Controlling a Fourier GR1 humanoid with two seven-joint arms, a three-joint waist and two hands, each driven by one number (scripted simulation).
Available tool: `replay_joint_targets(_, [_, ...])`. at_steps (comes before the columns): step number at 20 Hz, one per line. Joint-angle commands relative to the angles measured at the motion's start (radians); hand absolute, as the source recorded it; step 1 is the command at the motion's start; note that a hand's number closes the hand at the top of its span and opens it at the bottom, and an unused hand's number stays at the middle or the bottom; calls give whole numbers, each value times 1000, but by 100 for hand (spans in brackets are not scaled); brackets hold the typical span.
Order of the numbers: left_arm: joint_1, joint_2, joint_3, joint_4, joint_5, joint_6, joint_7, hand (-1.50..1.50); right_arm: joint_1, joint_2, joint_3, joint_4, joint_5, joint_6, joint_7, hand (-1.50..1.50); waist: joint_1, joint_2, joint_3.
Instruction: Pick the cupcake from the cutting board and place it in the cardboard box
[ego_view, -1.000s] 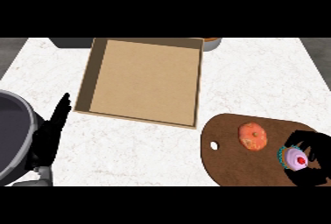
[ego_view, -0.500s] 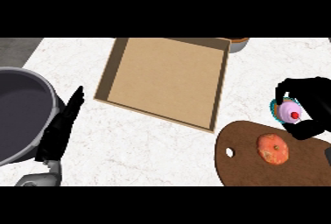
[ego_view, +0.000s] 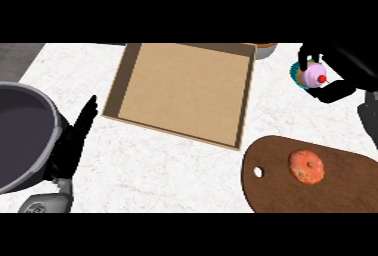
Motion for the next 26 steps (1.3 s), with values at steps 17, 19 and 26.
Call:
replay_joint_targets(17, [111, 19, 58, -1, 24, -11, -43, 0, -441, 297, -58, 169, -341, 267, -170, 150, -91, -28, -3])
replay_joint_targets(19, [84, 5, 52, -10, -6, 25, -18, 0, -416, 358, -16, 116, -308, 242, -98, 150, -96, -29, -3])
replay_joint_targets(26, [84, 27, 83, 7, 28, -11, -53, 0, -512, 502, 54, 290, -187, 131, -20, 150, -83, -24, -3])
